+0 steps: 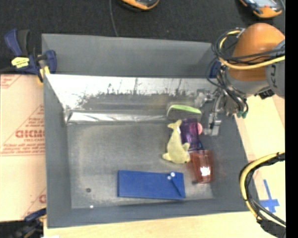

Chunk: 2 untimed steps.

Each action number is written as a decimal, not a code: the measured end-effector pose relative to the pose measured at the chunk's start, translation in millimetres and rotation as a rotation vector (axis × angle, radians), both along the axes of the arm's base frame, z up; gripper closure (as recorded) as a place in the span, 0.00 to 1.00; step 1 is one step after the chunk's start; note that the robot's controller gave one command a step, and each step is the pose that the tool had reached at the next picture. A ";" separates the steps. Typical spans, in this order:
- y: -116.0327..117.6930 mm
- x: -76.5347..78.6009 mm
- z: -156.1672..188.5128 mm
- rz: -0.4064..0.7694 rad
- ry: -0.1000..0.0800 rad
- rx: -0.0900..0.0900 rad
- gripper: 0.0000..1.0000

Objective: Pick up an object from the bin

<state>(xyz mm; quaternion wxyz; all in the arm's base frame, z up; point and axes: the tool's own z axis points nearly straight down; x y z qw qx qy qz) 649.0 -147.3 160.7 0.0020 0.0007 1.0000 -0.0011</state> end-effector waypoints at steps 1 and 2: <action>30.6 -38.4 -63.4 0.159 -0.002 -0.001 0.00; 49.9 -70.3 -56.2 0.193 -0.005 -0.002 0.00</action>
Offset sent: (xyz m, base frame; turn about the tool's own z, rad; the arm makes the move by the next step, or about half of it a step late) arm -0.0792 0.0558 -0.0439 -0.1890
